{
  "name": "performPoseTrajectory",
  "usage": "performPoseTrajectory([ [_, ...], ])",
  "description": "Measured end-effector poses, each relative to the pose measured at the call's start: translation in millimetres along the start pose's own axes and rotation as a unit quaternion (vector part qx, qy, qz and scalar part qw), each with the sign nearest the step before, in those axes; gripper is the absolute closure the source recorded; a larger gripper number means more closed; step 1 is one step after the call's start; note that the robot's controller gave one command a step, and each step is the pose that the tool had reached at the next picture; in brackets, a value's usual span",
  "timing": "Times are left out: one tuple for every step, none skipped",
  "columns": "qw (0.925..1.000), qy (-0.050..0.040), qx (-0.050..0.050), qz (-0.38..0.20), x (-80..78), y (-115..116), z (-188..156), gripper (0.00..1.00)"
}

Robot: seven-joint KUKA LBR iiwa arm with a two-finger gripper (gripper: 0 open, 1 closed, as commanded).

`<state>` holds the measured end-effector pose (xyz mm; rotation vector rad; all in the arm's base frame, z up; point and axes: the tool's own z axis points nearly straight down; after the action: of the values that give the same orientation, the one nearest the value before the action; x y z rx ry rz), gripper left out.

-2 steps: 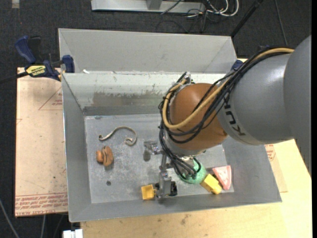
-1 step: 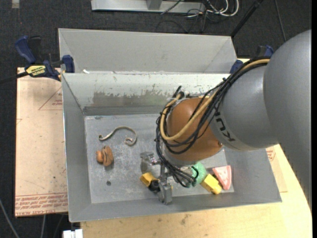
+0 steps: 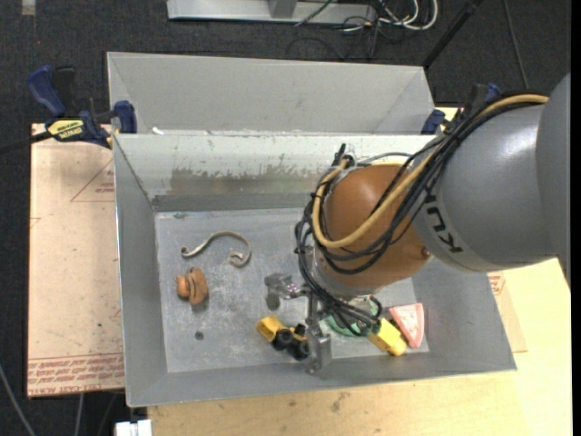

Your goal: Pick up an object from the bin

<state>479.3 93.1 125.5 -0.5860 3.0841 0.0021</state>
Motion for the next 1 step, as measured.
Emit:
performPoseTrajectory([
  [0.9983, -0.0047, 0.001, 0.057, -8.3, -11.7, 56.3, 0.0],
])
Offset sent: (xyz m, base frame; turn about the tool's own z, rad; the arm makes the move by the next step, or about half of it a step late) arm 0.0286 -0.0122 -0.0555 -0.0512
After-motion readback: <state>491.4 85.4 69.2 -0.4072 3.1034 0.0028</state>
